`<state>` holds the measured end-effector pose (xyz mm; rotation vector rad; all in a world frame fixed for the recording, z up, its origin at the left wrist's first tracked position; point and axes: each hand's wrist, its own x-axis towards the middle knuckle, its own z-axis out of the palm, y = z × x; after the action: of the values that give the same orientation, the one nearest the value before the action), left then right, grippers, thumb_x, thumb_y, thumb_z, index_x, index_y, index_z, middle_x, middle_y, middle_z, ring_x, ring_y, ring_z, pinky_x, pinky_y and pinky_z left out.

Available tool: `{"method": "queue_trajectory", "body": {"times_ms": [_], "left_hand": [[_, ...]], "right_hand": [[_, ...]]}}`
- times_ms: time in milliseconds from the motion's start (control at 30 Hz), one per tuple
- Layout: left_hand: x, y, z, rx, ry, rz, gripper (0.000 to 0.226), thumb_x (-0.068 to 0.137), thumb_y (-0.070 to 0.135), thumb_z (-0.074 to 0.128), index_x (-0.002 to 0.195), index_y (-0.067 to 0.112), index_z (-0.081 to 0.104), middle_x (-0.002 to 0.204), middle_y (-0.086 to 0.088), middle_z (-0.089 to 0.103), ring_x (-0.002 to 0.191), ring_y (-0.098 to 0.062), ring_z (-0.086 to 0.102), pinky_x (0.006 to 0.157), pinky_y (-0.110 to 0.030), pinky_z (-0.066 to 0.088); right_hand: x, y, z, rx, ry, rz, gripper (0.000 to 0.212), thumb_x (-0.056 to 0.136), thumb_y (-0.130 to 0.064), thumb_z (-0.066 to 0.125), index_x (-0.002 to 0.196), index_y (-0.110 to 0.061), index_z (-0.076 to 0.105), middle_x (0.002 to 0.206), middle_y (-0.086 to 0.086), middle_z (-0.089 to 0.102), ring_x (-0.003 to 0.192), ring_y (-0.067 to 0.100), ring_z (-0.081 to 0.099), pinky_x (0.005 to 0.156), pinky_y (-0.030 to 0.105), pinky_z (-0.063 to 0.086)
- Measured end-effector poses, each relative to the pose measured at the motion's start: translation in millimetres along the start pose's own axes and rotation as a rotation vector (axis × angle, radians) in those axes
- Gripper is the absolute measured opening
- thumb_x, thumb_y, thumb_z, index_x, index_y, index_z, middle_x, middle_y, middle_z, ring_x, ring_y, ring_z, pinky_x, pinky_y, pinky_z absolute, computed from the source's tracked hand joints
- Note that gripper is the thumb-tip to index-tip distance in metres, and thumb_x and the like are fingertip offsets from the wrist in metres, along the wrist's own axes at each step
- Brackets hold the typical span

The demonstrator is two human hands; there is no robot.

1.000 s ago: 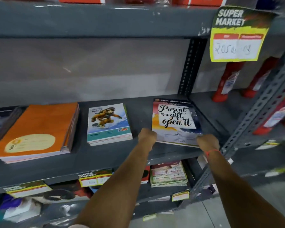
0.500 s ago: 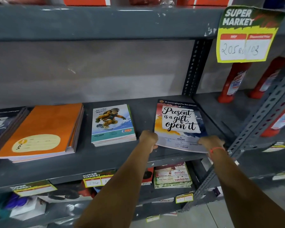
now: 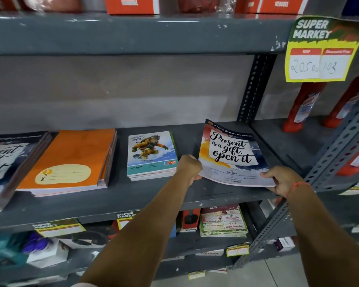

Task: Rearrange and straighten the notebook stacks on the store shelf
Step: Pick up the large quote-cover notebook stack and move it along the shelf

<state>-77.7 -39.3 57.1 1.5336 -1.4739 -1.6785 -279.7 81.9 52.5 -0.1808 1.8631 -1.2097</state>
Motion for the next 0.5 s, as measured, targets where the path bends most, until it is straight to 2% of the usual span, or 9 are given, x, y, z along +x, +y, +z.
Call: {"method": "queue_trajectory", "body": {"times_ms": [33,67,133,167,267,367,433,500], "left_hand": [[-4,3,-10,-0.005,0.006,0.010,0.011,0.088,-0.004,0.051,0.093,0.006,0.050,0.119,-0.021,0.059,0.107,-0.033,0.059,0.072,-0.032,0.053],[-7,5,-19,-0.013,0.009,0.018,0.011,0.087,-0.004,0.051,0.090,0.006,0.049,0.116,-0.020,0.059,0.104,-0.031,0.059,0.070,-0.032,0.054],[-15,7,-42,-0.041,0.013,0.045,0.013,0.087,-0.005,0.052,0.081,0.006,0.049,0.106,-0.017,0.057,0.095,-0.027,0.057,0.061,-0.029,0.053],[-19,8,-53,-0.052,0.018,0.065,0.016,0.087,-0.006,0.052,0.078,0.007,0.050,0.102,-0.015,0.055,0.092,-0.026,0.056,0.058,-0.027,0.051],[-29,10,-103,-0.087,0.062,0.113,0.018,0.085,-0.009,0.052,0.080,0.008,0.052,0.100,-0.012,0.054,0.090,-0.026,0.055,0.055,-0.026,0.048],[-37,3,-177,-0.061,0.144,0.153,0.015,0.085,-0.008,0.053,0.081,0.006,0.052,0.101,-0.017,0.059,0.088,-0.027,0.057,0.056,-0.027,0.050],[-46,0,-225,-0.023,0.164,0.192,0.017,0.085,-0.006,0.053,0.077,0.009,0.052,0.099,-0.016,0.058,0.086,-0.026,0.058,0.064,-0.033,0.056],[-55,-11,-288,0.016,0.201,0.240,0.028,0.084,-0.003,0.052,0.065,0.017,0.050,0.096,-0.012,0.057,0.084,-0.024,0.059,0.077,-0.038,0.059]], "right_hand": [[-3,-1,5,0.006,-0.023,-0.012,0.011,0.089,0.008,0.049,0.097,0.008,0.057,0.087,0.018,0.066,0.077,0.026,0.063,0.082,0.030,0.052],[-10,-4,11,0.010,-0.035,-0.032,0.008,0.088,0.008,0.049,0.087,0.007,0.057,0.074,0.013,0.069,0.061,0.022,0.066,0.066,0.024,0.056],[-25,-12,26,0.051,-0.048,-0.069,0.018,0.087,0.008,0.050,0.072,-0.002,0.053,0.053,0.006,0.067,0.036,0.011,0.063,0.037,0.015,0.050],[-34,-15,36,0.080,-0.054,-0.093,0.019,0.087,0.007,0.050,0.071,-0.004,0.053,0.053,0.006,0.066,0.031,0.006,0.060,0.032,0.013,0.047],[-64,-28,77,0.103,-0.116,-0.169,0.021,0.087,0.006,0.050,0.071,-0.007,0.051,0.070,0.005,0.058,0.035,0.005,0.061,0.030,0.011,0.044],[-101,-35,143,0.072,-0.167,-0.230,0.024,0.088,0.005,0.050,0.069,-0.010,0.050,0.074,0.003,0.055,0.052,0.011,0.061,0.030,0.009,0.043],[-125,-36,184,0.055,-0.203,-0.257,0.026,0.088,0.005,0.050,0.067,-0.011,0.048,0.074,0.002,0.054,0.058,0.010,0.058,0.031,0.008,0.043],[-149,-29,241,0.034,-0.229,-0.279,0.028,0.088,0.004,0.051,0.065,-0.012,0.047,0.071,0.000,0.056,0.049,0.007,0.061,0.034,0.009,0.044]]}}
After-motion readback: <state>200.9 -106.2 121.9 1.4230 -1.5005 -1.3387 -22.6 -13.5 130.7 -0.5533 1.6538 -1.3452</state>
